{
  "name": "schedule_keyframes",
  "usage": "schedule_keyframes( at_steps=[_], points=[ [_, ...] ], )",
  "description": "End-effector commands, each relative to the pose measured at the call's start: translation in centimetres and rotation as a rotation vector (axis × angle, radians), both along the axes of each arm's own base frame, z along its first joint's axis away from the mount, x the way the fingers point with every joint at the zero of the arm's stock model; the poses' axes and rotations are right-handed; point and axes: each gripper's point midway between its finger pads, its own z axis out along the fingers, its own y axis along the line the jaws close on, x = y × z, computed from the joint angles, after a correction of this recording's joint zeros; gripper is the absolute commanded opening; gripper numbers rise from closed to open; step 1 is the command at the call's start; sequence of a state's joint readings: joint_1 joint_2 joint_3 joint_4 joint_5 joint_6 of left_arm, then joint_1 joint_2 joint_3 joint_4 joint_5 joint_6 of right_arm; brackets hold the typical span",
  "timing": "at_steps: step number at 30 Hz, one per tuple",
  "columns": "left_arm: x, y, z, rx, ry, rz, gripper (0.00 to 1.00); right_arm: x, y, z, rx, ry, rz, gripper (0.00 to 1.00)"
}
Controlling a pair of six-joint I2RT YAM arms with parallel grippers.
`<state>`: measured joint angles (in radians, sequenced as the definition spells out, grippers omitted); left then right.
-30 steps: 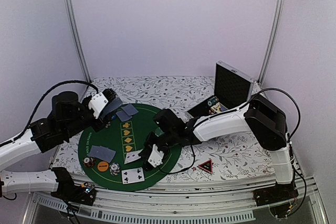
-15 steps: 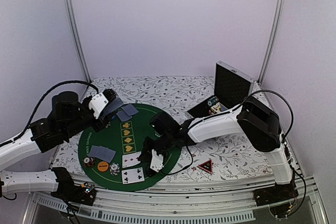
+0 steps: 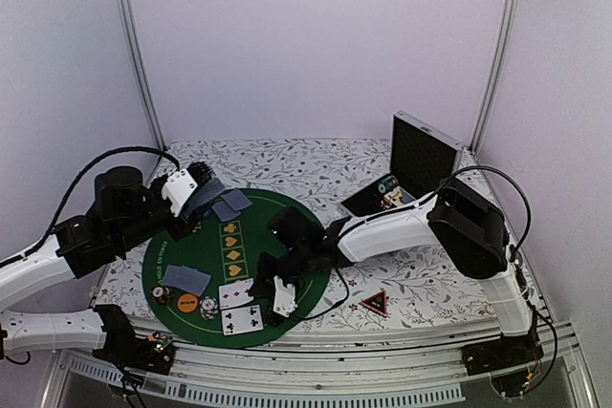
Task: Distribute texas hold em gaming equipment
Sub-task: Flop the poker card in the community card area.
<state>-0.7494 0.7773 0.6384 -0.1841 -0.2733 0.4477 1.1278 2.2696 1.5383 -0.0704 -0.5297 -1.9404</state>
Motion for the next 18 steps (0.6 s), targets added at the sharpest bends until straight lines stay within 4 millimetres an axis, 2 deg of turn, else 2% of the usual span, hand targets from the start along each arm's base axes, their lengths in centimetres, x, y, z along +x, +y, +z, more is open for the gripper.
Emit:
schedule_keyframes(
  at_steps=[1,15,18],
  points=[
    [0.2,0.1,0.5,-0.025,-0.019,0.004,0.57,-0.4,-0.1,-1.5,-0.042,0.011,0.007,0.01],
    [0.2,0.1,0.5,-0.025,-0.018,0.001,0.57,-0.3,-1.3,-2.4,-0.067,-0.047,0.016,0.02],
    [0.2,0.1,0.5,-0.024,-0.018,0.001,0.57,-0.3,-1.3,-2.2,-0.063,-0.051,0.024,0.10]
  ],
)
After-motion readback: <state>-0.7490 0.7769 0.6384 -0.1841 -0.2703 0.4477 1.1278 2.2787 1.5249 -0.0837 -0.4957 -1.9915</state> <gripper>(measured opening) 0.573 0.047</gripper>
